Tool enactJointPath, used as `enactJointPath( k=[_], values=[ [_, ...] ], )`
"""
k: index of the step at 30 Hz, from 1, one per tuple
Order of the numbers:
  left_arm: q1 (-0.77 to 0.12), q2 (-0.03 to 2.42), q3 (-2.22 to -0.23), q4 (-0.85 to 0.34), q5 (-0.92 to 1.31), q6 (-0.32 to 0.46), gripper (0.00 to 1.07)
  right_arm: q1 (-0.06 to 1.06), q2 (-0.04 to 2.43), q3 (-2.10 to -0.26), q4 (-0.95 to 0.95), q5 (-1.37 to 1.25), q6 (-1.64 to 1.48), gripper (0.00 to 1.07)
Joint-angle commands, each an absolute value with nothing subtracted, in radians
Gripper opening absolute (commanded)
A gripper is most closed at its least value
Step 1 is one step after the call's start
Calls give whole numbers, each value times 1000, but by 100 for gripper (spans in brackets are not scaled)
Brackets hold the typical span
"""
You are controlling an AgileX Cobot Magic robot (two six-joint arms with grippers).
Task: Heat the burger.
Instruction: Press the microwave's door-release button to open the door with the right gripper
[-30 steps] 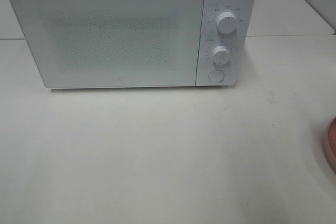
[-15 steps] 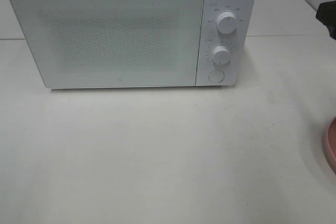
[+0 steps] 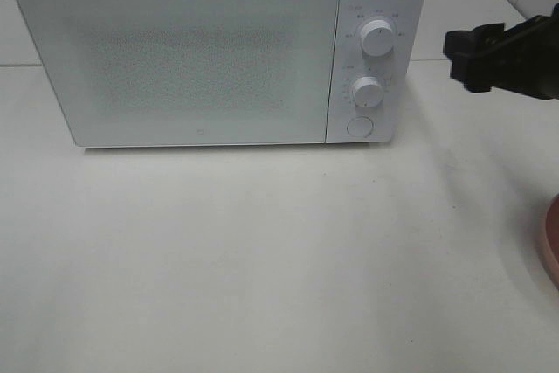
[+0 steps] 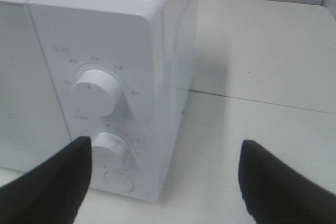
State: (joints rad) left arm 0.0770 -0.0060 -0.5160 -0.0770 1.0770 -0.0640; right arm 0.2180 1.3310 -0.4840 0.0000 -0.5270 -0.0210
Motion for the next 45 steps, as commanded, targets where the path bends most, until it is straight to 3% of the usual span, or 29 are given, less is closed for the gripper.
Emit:
enactJointPath(
  k=[1,9,17,23,38,45],
  values=[
    [75,-26,-517,-80,1066,-67,100,293,1387,-484,97,-589,-101,75],
    [75,-26,-517,-80,1066,-67,100,410,1481,-484,270,-684,-236,75],
    [75,-26,-517,-80,1066,-67,100,616,1602,-437,638,-1012,-430,75],
    [75,-26,-517,-80,1066,-67,100,725,1670,-431,788,-1146,-447,75],
    [75,-24,-517,-80,1066,-67,100,771,1725,-431,796,-1158,-328,75],
    [75,-24,-517,-80,1066,-67,100,771,1725,-431,795,-1155,-105,65]
  ],
)
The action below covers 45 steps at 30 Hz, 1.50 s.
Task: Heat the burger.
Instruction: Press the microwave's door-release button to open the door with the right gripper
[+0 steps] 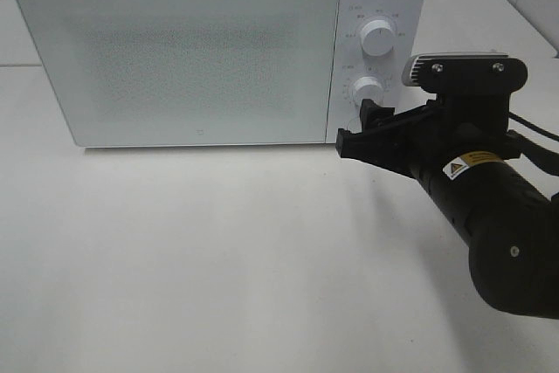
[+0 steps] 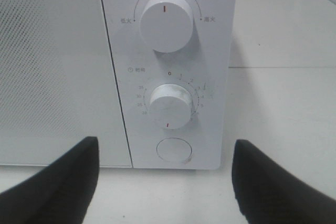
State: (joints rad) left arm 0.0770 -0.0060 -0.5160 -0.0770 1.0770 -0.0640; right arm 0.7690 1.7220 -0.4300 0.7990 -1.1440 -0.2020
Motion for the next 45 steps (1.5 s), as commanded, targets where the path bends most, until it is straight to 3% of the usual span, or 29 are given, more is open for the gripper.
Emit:
enactJointPath(
  k=[1,10,17,27,33,45],
  values=[
    [75,-24,-517,-80,1066,-67,100,771,1725,-431,795,-1155,-105,65],
    [75,-24,-517,-80,1066,-67,100,771,1725,-431,795,-1155,299,47],
    [75,-24,-517,-80,1066,-67,100,771,1725,-431,795,-1155,616,26],
    [75,-24,-517,-80,1066,-67,100,771,1725,-431,806,-1155,887,17],
    [75,-24,-517,-80,1066,-67,100,771,1725,-431,829,-1125,1018,0],
    [75,-24,-517,-80,1066,-67,100,768,1725,-431,831,-1097,1140,0]
  ],
)
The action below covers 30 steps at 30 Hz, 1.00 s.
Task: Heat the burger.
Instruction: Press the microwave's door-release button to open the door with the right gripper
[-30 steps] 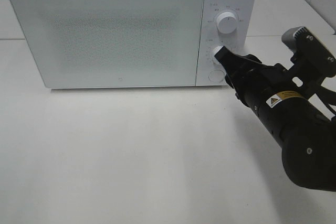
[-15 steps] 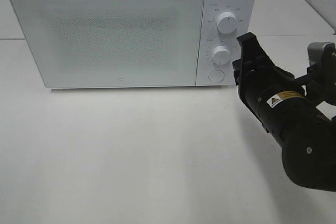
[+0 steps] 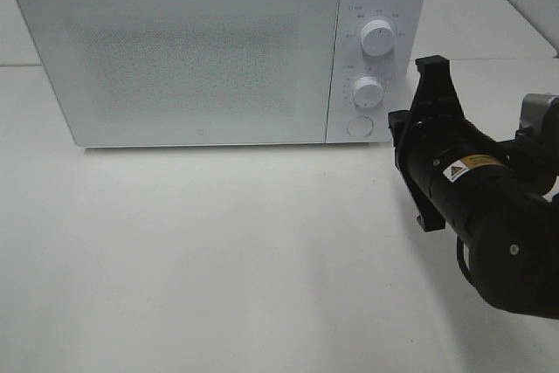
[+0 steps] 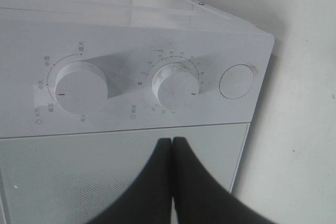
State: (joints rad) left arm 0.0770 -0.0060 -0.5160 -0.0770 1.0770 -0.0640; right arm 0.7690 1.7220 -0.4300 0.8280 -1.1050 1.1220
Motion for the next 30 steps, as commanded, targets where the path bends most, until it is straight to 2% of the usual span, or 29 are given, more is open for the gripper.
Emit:
enactJointPath(
  k=[1,9,14,22,30],
  values=[
    [75,-24,-517,-80,1066,-67,100,768,1725,-431,831,-1097,1140,0],
    [75,-24,-517,-80,1066,-67,100,768,1773,-431,892,-1064,1167,0],
    [75,-24,-517,-80,1066,-67,100,768,1877,-441,875,-1057,1326,0],
    [75,-24,-517,-80,1066,-67,100,767,1945,-500,853,-1050,1334,0],
    [75,-24,-517,-80,1066,-67,100,717,1978,-562,805,-994,1331,0]
  ],
)
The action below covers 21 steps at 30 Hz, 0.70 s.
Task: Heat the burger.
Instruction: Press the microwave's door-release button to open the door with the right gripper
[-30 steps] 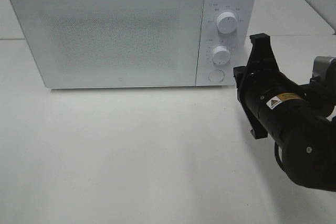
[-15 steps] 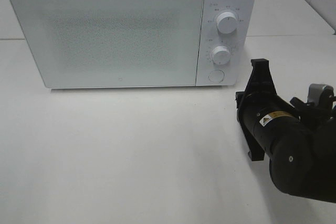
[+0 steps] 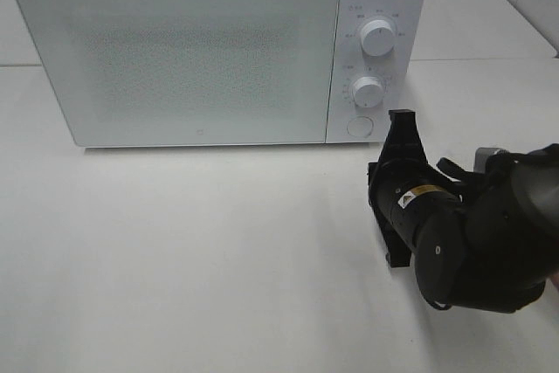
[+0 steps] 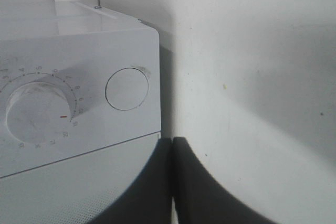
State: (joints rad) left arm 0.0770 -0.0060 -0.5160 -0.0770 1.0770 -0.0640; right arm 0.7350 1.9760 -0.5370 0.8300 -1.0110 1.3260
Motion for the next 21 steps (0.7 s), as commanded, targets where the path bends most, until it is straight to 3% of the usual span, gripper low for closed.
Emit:
enactJointPath(
  k=[1,9,21],
  values=[
    [75,-24,-517,-80,1066,-67,100,704,1978,-579,793,-973,1320,0],
    [75,-24,-517,-80,1066,-67,100,639,1979,-634,758,-928,1266,0],
    [75,-24,-517,-80,1066,-67,100,628,2065,-733,746,-923,1262,0]
  ],
)
